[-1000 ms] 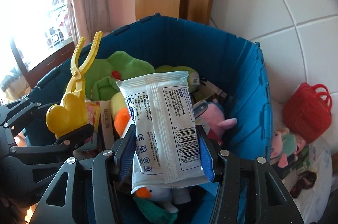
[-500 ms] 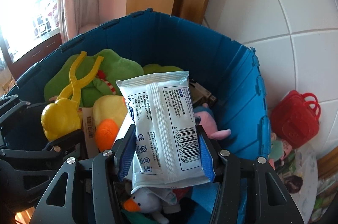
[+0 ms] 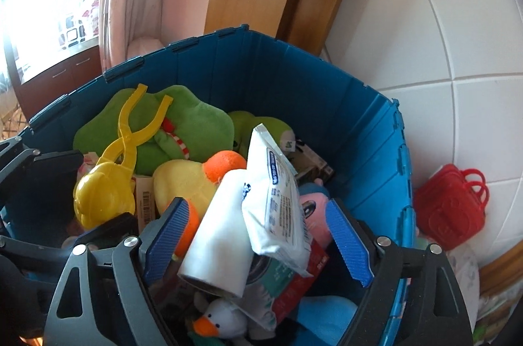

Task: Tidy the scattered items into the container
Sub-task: 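Open the left tool over the crate while the right tool releases the wipes packet, then move both tools back from the crate toward the remaining items on the bed, then reach the left tool toward the white medicine box while the right tool approaches the maroon sock, then grasp the white medicine box with the left tool while the right tool grasps the maroon sock, then carry the medicine box with the left tool while the right tool carries the sock to the crate, then open the left tool over the crate while the right tool releases the maroon sock, then move both tools back from the crate toward the remaining items on the bed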

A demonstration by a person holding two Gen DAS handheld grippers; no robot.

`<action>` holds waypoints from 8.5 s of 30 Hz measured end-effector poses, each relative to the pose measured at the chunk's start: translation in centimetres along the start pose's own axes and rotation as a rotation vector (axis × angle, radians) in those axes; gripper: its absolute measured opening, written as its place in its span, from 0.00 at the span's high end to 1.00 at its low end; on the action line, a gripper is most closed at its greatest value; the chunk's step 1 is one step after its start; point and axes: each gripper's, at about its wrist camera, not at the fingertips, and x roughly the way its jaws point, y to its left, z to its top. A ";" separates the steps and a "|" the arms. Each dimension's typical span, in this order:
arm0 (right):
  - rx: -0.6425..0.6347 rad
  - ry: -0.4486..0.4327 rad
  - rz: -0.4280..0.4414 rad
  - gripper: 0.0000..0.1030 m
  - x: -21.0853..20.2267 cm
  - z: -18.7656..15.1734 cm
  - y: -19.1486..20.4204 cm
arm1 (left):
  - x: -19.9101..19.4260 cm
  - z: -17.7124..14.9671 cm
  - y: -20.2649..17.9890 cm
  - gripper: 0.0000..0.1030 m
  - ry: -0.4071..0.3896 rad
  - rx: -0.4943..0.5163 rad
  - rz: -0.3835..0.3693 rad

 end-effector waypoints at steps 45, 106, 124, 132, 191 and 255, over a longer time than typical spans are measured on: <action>0.472 -0.082 -0.355 0.00 -21.0 -36.1 -36.7 | -9.9 -4.3 -37.5 0.24 -0.165 0.038 -0.105; 0.669 0.289 -0.236 0.10 15.5 -46.7 -50.9 | 27.4 -6.3 -58.4 0.74 0.182 0.172 -0.225; 0.687 0.106 -0.188 0.72 3.0 -44.0 -47.4 | 15.7 -3.2 -56.3 0.83 0.056 0.175 -0.288; 0.666 -0.015 -0.231 0.73 -5.4 -39.2 -44.7 | 6.5 -0.9 -52.2 0.83 -0.074 0.190 -0.311; 0.311 -0.016 0.268 0.72 -0.1 1.9 -3.4 | 2.7 3.9 1.0 0.77 0.176 -0.077 0.080; 0.665 -0.097 -0.166 0.00 -19.6 -32.2 -30.9 | -13.2 -2.8 -25.0 0.32 -0.363 -0.169 -0.012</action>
